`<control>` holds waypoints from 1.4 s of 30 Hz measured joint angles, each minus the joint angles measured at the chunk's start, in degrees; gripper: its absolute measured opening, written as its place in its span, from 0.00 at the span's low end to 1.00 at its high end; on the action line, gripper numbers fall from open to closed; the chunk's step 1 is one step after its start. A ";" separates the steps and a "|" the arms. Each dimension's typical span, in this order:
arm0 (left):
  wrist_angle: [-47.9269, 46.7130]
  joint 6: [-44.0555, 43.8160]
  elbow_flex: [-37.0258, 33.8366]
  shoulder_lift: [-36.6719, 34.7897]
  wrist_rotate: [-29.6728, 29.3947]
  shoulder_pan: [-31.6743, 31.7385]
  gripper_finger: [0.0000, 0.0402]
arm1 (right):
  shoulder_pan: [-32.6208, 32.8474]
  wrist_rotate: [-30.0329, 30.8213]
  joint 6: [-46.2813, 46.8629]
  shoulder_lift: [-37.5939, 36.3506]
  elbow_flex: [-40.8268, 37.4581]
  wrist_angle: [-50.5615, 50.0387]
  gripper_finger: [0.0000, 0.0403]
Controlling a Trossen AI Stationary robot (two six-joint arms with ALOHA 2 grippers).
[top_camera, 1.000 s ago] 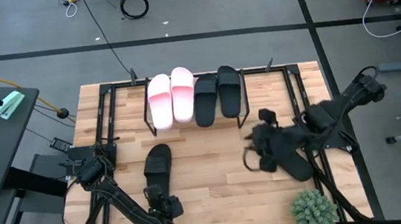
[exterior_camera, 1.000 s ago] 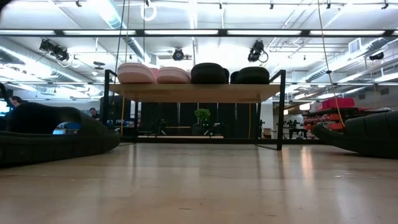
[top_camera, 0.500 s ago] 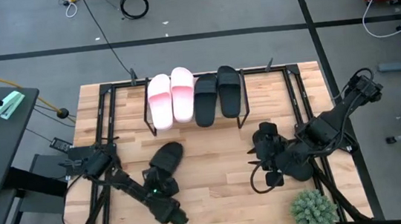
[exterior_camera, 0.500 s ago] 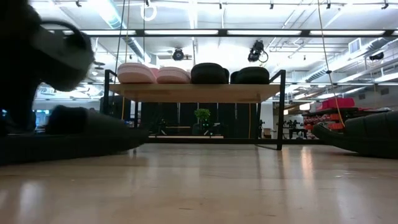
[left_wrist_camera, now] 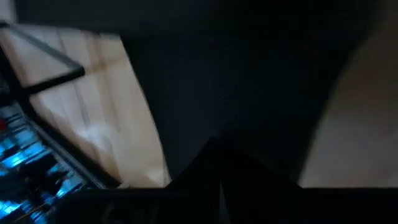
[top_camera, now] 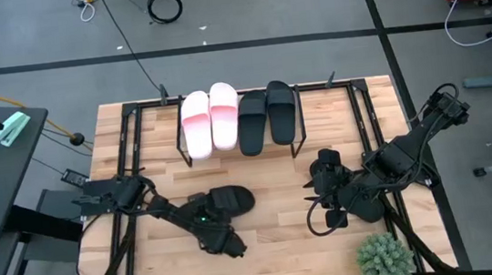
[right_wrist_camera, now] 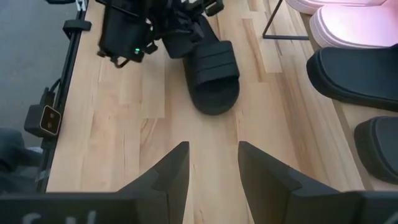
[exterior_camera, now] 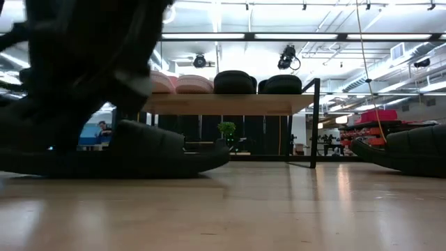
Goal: Pick and place slides into the shelf
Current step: Move the right black slipper under the shelf
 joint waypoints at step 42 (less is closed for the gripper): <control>-6.08 13.06 17.89 -0.11 -0.90 -2.49 0.46 | 8.93 -13.15 12.49 16.10 -11.96 -29.05 0.42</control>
